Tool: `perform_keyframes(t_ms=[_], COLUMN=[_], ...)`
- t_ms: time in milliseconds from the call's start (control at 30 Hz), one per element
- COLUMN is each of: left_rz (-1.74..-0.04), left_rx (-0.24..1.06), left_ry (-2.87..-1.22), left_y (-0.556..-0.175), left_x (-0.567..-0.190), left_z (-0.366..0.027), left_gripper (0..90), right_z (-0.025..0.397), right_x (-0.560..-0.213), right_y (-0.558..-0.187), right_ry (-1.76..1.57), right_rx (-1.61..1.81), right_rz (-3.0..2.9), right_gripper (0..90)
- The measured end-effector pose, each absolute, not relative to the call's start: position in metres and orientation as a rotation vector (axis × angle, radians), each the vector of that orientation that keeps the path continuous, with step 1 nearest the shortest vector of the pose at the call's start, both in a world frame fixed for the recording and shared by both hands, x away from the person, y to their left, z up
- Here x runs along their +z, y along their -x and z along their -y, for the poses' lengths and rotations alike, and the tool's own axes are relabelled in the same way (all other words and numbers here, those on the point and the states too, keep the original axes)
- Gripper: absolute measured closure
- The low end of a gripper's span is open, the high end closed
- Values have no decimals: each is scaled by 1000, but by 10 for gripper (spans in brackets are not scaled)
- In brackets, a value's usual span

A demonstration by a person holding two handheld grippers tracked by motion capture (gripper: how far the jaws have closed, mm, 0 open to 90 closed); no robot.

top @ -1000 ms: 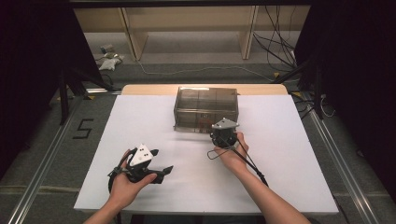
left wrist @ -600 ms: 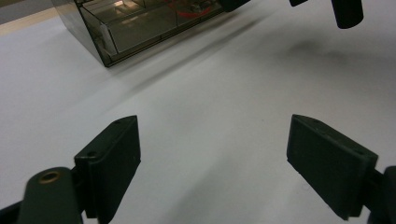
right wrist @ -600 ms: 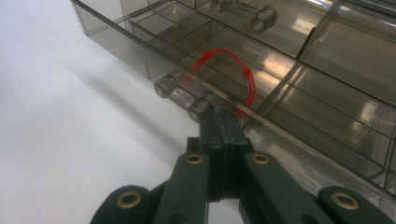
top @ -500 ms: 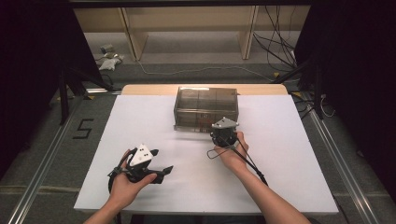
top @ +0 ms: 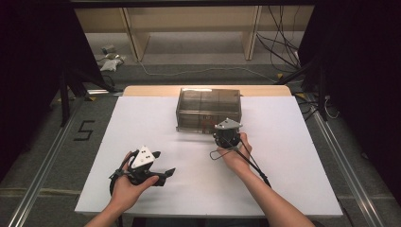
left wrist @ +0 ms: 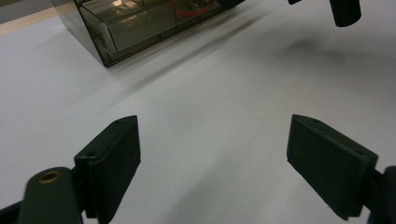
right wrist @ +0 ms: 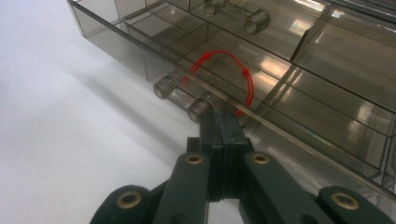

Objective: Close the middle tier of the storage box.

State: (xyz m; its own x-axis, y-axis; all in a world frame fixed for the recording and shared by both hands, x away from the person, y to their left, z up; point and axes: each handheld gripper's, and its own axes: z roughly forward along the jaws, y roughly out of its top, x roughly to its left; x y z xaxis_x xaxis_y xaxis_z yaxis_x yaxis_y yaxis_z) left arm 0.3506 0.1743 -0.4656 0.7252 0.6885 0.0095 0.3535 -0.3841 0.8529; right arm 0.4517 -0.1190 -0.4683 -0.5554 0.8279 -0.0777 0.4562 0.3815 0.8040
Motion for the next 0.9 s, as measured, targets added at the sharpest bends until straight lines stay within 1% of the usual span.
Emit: perform_keyframes(t_ms=[900], left_rz=[-794], left_rx=[459], left_ry=[-2003], left_y=[-351], left_x=[-466], left_z=[-175], left_gripper=[175], right_z=[120], right_x=[-468], right_y=[-456], right_ry=[-1113], right_rx=[1050], right_rz=[-2158], right_gripper=[900])
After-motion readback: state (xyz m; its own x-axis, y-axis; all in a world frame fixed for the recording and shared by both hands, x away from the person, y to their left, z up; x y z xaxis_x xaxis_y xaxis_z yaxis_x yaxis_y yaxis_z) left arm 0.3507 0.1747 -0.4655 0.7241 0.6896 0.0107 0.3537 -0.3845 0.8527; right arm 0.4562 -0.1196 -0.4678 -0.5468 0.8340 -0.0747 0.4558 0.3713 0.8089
